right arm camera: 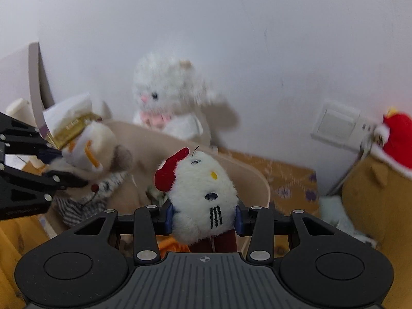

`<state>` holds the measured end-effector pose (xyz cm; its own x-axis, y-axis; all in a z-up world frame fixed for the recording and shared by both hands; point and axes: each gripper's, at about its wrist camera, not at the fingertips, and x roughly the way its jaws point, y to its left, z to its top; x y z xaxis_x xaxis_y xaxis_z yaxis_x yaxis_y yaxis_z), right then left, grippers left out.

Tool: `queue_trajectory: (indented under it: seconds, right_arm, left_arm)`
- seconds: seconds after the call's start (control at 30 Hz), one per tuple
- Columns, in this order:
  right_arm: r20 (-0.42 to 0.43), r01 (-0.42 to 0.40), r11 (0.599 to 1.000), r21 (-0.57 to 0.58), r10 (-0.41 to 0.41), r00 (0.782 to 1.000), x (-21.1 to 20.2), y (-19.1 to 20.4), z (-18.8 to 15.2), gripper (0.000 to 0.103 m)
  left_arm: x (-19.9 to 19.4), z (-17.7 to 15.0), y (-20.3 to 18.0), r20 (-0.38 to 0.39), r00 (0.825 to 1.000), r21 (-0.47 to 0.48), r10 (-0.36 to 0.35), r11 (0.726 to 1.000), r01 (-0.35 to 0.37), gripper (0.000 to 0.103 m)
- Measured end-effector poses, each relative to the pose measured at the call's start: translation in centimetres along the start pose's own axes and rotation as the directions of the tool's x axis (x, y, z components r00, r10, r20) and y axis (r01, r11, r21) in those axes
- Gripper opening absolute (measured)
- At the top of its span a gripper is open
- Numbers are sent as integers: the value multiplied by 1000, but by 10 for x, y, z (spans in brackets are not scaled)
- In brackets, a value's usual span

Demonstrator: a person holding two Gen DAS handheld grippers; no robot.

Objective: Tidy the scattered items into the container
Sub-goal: 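Lift both plush toys and carry them over the basket, then open both grippers to drop the plush toys into the basket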

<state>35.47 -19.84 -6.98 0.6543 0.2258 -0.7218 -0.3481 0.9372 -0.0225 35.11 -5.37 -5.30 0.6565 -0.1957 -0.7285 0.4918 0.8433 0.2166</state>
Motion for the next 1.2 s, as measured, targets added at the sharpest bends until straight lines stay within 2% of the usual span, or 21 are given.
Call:
queue_trajectory:
  seconds: [0.1,0.2,0.33,0.4,0.47,0.53,0.6,0.7,0.77,0.87,0.93,0.97,1.03,1.2]
  right_arm:
    - [-37,7,1000,-11,-7,999,10,1,-6,41]
    - [-65,15,1000,-19,-16,998,18,3,-9,42]
    - [-82,7,1000,-24,-9,997,18,6,-11,42]
    - [-87,9,999,-42,-12,996,17,8,-14,52]
    - [-84,4,999,-45,-8,996,16,8,-14,56]
    - [-86,-3,999,-33,0,996,14,8,-16,65]
    - [-75,1,1000,-27,-3,997,10,8,-16,72]
    - [-52,2,1000,-29,-4,999,2,10,-17,81]
    - [-45,1,1000,-23,-2,999,-3,11,-16,95]
    - [-7,-18,999,-32,18,1000,-19,17,-17,100]
    - [13,-18,999,-46,19,1000,-28,21,-18,103]
    - [27,-19,999,-49,21,999,-33,23,-19,103]
    - [46,-24,999,-49,26,999,-42,25,-20,103]
    - [82,-6,998,-58,11,997,-60,31,-27,103]
  left_arm:
    - [10,-3,-2,-28,1000,-21,-13,1000,13,25]
    - [22,-5,-12,-66,998,16,-20,1000,22,26]
    - [23,-6,-15,-72,997,27,-24,999,26,29]
    - [22,-6,-16,-77,997,27,-29,999,31,33]
    - [22,-7,-17,-79,997,31,-26,999,28,39]
    - [20,-8,-18,-76,997,42,-15,999,19,52]
    - [18,-10,-19,-67,998,59,0,998,4,60]
    - [14,-14,-20,-56,998,81,18,997,-13,63]
    - [11,-16,-19,-50,998,91,24,996,-19,63]
    - [0,-20,-18,-22,999,110,34,993,-31,64]
    - [-9,-25,-15,2,999,116,33,993,-33,77]
    - [-14,-27,-14,17,999,120,32,992,-34,80]
    - [-25,-34,-12,47,998,144,32,989,-38,80]
    - [-46,-43,-4,65,997,192,28,981,-40,83]
